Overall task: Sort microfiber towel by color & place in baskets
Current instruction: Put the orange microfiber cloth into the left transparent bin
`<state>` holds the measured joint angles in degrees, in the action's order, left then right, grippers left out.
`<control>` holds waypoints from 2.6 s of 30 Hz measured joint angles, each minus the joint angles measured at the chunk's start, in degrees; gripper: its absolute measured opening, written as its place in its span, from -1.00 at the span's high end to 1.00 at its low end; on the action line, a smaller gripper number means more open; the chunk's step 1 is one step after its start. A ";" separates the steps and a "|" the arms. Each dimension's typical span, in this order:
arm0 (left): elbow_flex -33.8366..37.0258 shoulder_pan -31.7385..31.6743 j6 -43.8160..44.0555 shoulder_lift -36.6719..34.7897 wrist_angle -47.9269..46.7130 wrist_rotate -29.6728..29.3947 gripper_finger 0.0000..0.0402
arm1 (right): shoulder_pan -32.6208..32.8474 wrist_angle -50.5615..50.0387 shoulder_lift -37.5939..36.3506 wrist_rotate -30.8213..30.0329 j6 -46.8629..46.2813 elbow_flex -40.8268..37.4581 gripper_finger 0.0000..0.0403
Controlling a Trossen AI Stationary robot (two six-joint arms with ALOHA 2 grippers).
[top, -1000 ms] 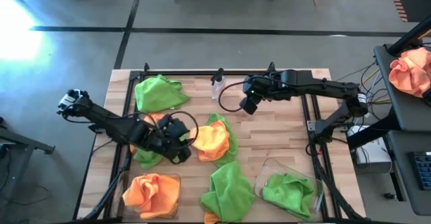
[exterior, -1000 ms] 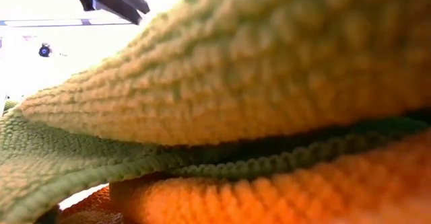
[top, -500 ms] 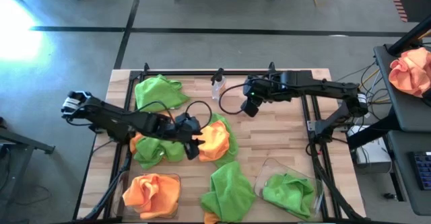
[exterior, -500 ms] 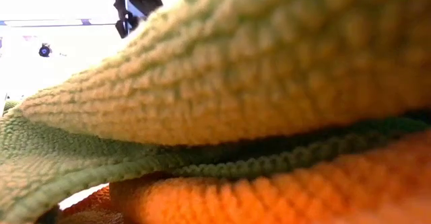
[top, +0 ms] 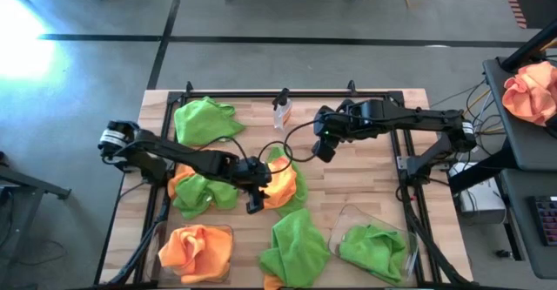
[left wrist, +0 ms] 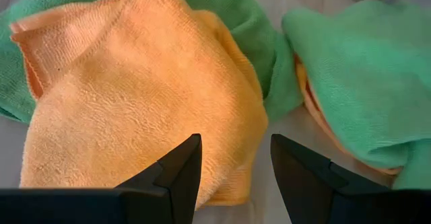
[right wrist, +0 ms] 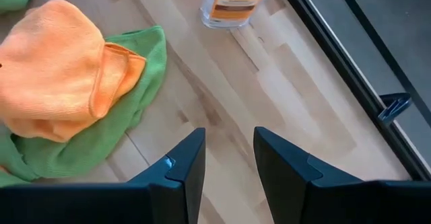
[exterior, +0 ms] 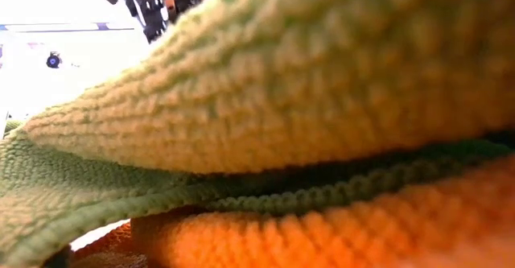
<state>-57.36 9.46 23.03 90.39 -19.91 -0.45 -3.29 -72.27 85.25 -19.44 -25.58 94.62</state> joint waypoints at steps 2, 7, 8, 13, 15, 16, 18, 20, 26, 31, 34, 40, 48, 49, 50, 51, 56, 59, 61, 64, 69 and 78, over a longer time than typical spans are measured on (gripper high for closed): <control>0.00 -0.21 -0.10 0.34 -0.05 0.25 0.20 | 0.02 -0.19 0.00 0.02 -0.04 -0.30 0.39; 0.17 -0.77 -1.33 0.96 -0.32 1.59 0.20 | 0.04 -1.18 0.00 0.49 -0.90 -1.07 0.40; 0.19 -0.91 -1.55 1.09 -0.42 1.76 0.20 | 0.04 -1.23 0.00 0.80 -0.99 -1.22 0.40; 0.22 -2.12 -3.03 2.22 -0.17 3.07 0.20 | 0.04 -1.25 0.02 1.87 -1.09 -1.55 0.39; 0.28 -2.65 -3.09 2.84 -0.21 3.09 0.20 | 0.04 -1.22 0.02 1.88 -1.51 -1.56 0.38; 0.28 -2.85 -3.09 3.09 -0.19 3.11 0.20 | 0.04 -1.22 0.02 1.88 -1.54 -1.56 0.38; 0.31 -3.04 -3.32 3.46 -0.30 3.21 0.20 | 0.04 -1.22 0.02 1.88 -1.58 -1.56 0.39; 0.31 -3.13 -3.81 3.76 -0.14 4.19 0.19 | 0.04 -1.22 0.02 1.86 -1.58 -1.56 0.40; 0.43 -3.18 -3.94 5.15 -0.26 4.62 0.19 | 0.04 -1.22 0.02 1.86 -1.55 -1.56 0.39; 0.52 -3.20 -3.94 6.92 -0.19 5.09 0.19 | 0.04 -1.22 0.02 1.84 -1.53 -1.56 0.38; 0.52 -3.20 -3.96 7.84 -0.17 5.73 0.19 | 0.04 -1.22 0.02 1.83 -1.51 -1.56 0.40; 0.52 -3.20 -3.76 9.49 0.67 5.71 0.19 | 0.04 -1.23 0.02 1.83 -1.47 -1.60 0.39; 0.52 -3.20 -3.04 10.22 0.86 5.63 0.21 | 0.04 -1.25 0.02 1.83 -1.36 -1.63 0.40; 0.52 -3.20 -3.04 10.18 0.84 5.55 0.21 | 0.04 -1.25 0.02 1.81 -1.34 -1.63 0.39; 0.52 -3.20 -3.04 10.16 0.88 5.51 0.22 | 0.04 -1.25 0.02 1.76 -1.32 -1.63 0.39; 0.52 -3.20 -3.04 10.12 0.90 5.51 0.23 | 0.04 -1.25 0.02 1.66 -1.26 -1.63 0.39; 0.52 -3.20 -3.02 10.10 0.92 5.49 0.24 | 0.04 -1.25 0.02 1.63 -1.23 -1.63 0.41; 0.52 -3.20 -3.02 10.09 0.92 5.49 0.24 | 0.04 -1.25 0.02 1.61 -1.23 -1.63 0.41; 0.52 -3.20 -3.02 10.08 0.95 5.49 0.27 | 0.04 -1.25 0.02 1.61 -1.23 -1.63 0.41; 0.52 -3.20 -3.02 10.08 0.95 5.51 0.40 | 0.04 -1.25 0.02 1.61 -1.23 -1.63 0.42; 0.52 -3.20 -2.38 10.08 0.95 5.51 0.70 | 0.04 -1.25 0.02 1.60 -1.23 -1.63 0.42; 0.52 -3.20 -1.26 9.99 0.95 5.56 0.97 | 0.04 -1.24 0.02 1.46 -1.23 -1.63 0.44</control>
<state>-56.84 6.26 21.77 100.38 -18.96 5.10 -3.25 -73.51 85.27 -17.98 -26.81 92.99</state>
